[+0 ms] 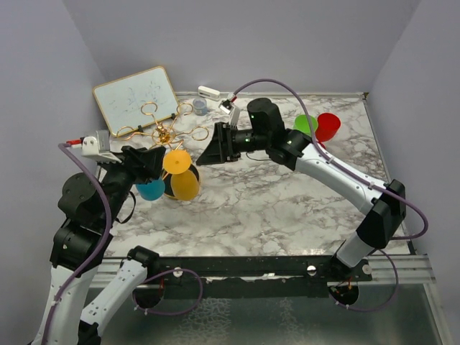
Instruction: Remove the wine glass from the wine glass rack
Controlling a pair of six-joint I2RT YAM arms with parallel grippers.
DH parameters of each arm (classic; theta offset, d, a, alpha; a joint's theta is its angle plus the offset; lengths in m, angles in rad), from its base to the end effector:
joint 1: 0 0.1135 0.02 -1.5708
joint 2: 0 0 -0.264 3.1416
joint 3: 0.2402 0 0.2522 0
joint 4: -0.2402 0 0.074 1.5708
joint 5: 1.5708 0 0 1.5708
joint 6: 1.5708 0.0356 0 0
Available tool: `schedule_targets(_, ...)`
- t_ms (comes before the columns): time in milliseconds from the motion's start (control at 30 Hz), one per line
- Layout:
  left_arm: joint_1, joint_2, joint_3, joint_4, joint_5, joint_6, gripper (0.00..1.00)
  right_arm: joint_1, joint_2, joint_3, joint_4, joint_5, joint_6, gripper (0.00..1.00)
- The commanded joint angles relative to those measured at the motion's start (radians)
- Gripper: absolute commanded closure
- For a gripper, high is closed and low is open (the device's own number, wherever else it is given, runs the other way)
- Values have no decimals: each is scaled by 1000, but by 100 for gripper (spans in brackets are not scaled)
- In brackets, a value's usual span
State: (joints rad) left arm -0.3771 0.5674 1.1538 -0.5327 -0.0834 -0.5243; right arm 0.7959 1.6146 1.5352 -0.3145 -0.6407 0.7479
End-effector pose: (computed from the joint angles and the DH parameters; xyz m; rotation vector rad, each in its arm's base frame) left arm 0.0732 -0.0258 0.4468 -0.1822 1.5427 -0.6550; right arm 0.2473 0.2830 0.3783 -0.5429 2.2007 1.5562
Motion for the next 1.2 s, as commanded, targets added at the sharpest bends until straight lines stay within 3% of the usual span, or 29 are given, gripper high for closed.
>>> schedule_targets(0,1,-7,-9,-32,-25,-9,42,19,31,54,44,2,19,46)
schedule_targets(300,1,-23,-15,-52,-35,-14,41,41,109,156,37,9,28,49)
schedule_targets(733,1,-21,-25,-61,-44,-12,42,83,176,211,-17,31,5,62)
schedule_targets(1167,1,-10,-22,-52,-37,-15,42,88,149,200,-38,56,7,99)
